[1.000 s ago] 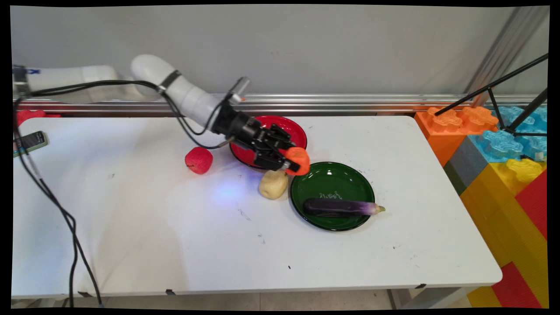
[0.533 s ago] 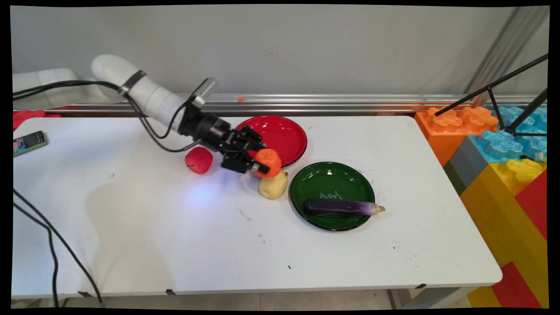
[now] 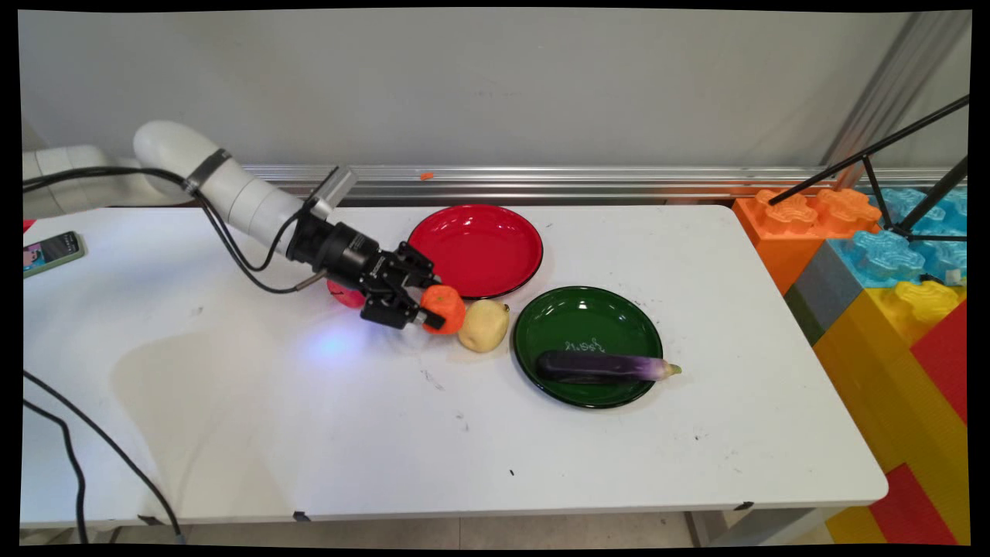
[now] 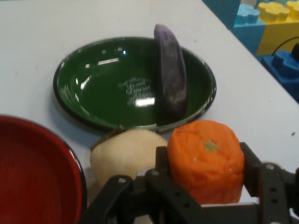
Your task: Place the picked object on the table
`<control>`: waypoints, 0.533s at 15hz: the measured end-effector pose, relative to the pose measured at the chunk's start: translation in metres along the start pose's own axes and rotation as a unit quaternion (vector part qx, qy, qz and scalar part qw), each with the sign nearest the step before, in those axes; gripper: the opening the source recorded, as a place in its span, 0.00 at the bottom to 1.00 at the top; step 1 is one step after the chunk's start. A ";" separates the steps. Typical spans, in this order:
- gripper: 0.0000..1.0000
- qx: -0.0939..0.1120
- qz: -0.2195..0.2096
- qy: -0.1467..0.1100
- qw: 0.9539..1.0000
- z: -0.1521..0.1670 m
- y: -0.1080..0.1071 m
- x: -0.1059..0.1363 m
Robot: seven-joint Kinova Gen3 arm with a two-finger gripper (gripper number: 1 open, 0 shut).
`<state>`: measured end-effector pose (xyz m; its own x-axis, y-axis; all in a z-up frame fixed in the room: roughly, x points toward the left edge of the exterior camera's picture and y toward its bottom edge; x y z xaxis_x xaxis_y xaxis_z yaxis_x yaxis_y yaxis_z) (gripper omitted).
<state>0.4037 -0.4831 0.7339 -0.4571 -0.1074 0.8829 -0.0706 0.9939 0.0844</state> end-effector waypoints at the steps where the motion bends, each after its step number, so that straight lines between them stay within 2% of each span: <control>1: 0.00 0.002 -0.001 -0.002 1.000 0.001 0.001 -0.006; 8: 0.00 0.010 -0.009 -0.015 1.000 0.004 0.005 -0.038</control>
<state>0.4169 -0.4743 0.6987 -0.4817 -0.1255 0.8673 -0.0954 0.9913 0.0904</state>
